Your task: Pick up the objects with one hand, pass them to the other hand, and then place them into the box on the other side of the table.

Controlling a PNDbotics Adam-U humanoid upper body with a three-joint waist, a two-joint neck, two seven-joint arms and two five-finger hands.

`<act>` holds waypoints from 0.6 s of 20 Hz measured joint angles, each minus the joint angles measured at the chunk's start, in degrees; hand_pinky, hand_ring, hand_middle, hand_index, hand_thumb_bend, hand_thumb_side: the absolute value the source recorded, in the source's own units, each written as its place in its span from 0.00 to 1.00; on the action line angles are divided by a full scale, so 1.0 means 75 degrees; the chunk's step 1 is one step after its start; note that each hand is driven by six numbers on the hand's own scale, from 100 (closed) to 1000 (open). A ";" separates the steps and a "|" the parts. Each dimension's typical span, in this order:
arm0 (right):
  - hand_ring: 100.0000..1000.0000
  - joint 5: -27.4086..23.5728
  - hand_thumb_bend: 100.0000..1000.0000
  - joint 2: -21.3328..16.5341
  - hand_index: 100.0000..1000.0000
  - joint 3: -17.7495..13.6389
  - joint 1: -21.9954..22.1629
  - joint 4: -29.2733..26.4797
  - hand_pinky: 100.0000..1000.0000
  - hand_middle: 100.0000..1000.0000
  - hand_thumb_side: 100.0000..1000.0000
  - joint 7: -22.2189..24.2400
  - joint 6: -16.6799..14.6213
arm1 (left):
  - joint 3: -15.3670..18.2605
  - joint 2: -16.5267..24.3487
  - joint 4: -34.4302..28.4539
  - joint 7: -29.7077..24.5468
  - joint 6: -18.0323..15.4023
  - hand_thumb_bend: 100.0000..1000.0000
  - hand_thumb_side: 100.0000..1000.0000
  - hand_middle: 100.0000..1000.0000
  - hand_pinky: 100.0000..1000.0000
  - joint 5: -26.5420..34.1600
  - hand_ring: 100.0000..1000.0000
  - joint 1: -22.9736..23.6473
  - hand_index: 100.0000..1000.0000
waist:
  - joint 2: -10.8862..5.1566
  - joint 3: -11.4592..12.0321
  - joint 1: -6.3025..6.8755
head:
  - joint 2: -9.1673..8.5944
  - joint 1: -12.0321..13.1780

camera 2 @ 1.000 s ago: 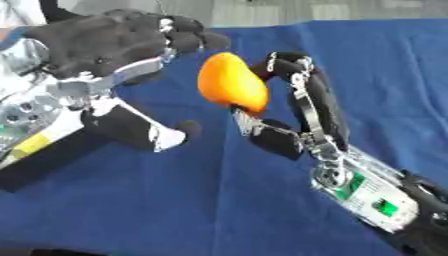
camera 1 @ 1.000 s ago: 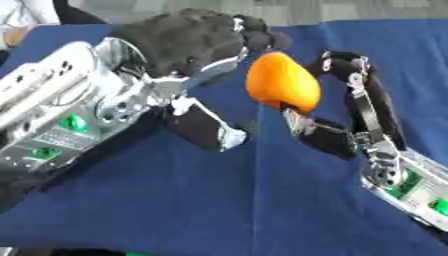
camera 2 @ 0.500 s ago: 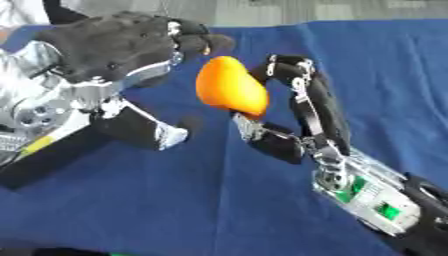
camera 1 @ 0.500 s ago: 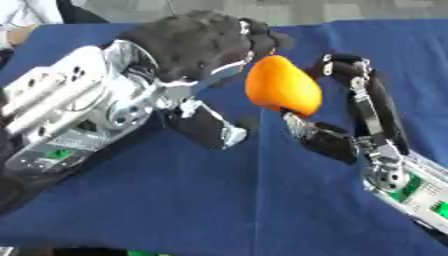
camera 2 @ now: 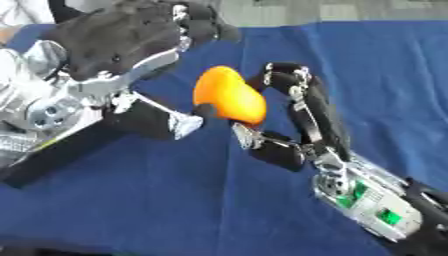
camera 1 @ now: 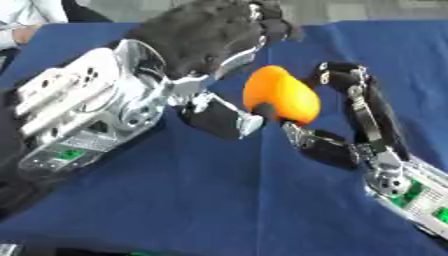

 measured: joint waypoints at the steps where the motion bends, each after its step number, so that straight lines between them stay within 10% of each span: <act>1: 0.45 0.0004 0.07 0.0006 0.51 0.0000 -0.0001 0.0000 0.52 0.35 0.00 0.0012 -0.0022 | -0.0004 0.0000 0.0000 -0.0019 0.0009 0.20 0.23 0.77 0.80 0.0000 0.78 0.0003 0.90 | 0.0000 -0.0003 0.0000 | 0.0000 0.0004; 12: 0.45 0.0141 0.07 0.0047 0.51 0.0000 -0.0015 0.0004 0.53 0.35 0.00 -0.0020 -0.0262 | -0.0051 0.0000 0.0000 -0.0778 -0.0114 0.23 0.29 0.79 0.81 -0.0085 0.80 0.0043 0.90 | 0.0017 -0.0023 0.0000 | 0.0000 -0.0012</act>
